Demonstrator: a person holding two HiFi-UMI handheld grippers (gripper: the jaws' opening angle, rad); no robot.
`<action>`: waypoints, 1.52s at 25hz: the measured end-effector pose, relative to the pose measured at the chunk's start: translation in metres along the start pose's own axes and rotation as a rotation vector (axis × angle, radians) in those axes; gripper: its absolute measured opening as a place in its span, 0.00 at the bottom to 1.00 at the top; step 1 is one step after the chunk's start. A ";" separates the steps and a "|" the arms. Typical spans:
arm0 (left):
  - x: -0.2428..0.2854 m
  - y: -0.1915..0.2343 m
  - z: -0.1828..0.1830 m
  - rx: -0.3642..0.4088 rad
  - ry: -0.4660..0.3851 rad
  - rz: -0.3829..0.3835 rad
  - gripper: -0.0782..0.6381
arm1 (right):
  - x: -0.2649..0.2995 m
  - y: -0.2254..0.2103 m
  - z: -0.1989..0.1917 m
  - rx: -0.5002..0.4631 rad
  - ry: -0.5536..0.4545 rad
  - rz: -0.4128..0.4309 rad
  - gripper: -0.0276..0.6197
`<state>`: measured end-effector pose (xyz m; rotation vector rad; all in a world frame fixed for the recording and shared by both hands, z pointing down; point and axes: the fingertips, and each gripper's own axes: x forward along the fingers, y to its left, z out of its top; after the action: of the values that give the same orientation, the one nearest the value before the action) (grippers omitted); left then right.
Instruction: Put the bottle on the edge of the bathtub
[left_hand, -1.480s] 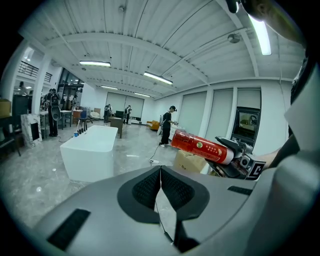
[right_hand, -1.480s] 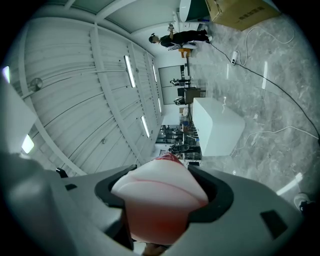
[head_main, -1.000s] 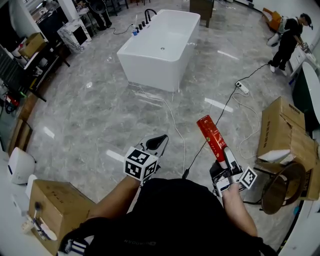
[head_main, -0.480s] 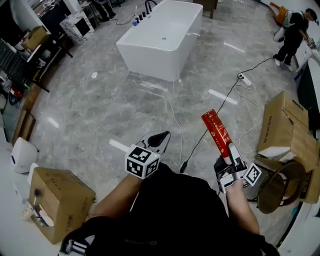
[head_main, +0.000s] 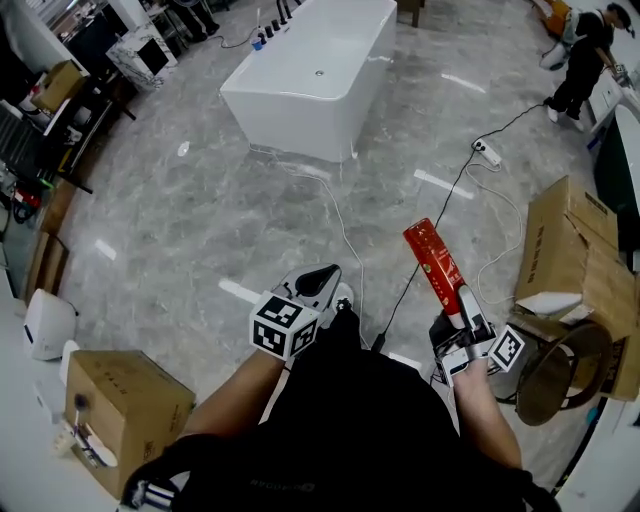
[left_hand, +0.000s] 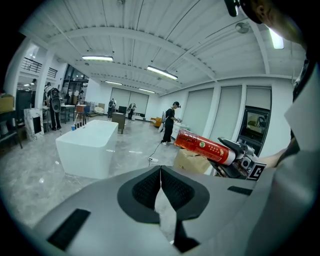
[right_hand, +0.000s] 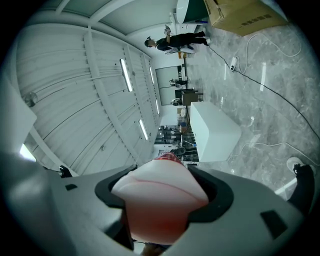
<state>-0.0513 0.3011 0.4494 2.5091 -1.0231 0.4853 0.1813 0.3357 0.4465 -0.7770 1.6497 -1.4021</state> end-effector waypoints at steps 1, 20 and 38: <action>0.007 0.006 0.004 -0.003 0.002 -0.007 0.13 | 0.006 -0.001 0.004 -0.005 -0.002 -0.006 0.53; 0.131 0.156 0.117 0.019 -0.037 -0.129 0.13 | 0.191 0.001 0.065 -0.069 -0.061 0.028 0.53; 0.215 0.148 0.146 0.039 -0.012 -0.052 0.13 | 0.220 -0.027 0.175 -0.041 -0.039 0.043 0.53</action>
<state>0.0120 0.0090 0.4523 2.5693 -0.9585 0.4800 0.2291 0.0581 0.4228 -0.7831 1.6604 -1.3187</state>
